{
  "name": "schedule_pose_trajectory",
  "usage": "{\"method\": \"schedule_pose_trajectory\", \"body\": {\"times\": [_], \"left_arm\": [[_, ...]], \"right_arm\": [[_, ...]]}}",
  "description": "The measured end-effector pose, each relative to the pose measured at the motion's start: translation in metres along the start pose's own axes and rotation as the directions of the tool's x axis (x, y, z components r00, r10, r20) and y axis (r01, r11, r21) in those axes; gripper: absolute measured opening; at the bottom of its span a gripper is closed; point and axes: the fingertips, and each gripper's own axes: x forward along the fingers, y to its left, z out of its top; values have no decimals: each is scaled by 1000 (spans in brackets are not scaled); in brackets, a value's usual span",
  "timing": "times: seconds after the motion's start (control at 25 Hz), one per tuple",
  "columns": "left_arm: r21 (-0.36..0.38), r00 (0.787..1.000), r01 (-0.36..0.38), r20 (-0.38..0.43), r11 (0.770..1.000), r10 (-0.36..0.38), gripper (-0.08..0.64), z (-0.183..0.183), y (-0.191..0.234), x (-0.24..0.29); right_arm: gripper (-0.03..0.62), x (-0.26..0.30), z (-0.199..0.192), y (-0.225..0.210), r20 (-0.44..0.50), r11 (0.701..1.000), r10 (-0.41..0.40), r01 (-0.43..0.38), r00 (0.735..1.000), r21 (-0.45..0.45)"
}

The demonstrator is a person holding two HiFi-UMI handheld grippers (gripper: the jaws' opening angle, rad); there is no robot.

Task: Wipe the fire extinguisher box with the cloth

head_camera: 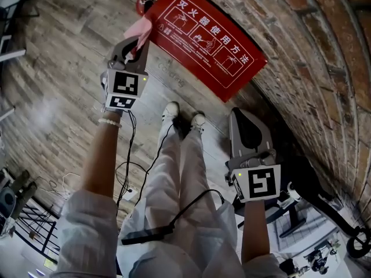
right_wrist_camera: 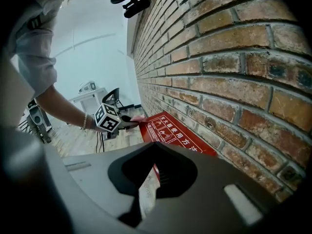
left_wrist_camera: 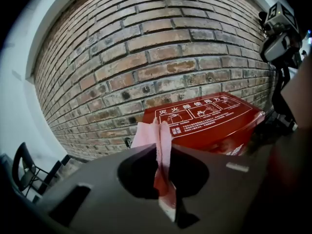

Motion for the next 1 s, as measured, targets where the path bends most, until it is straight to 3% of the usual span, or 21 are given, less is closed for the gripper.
{"method": "schedule_pose_trajectory", "body": {"times": [0.4,1.0], "left_arm": [[4,1000,29,11,1000,-29,8,3,-18,-3],[7,992,122,38,992,-122,8,14,-83,-1]], "right_arm": [[9,-6,-1,1,9,1000,-2,2,1000,-3],[9,-21,-9,-3,20,1000,-13,13,1000,3]]}}
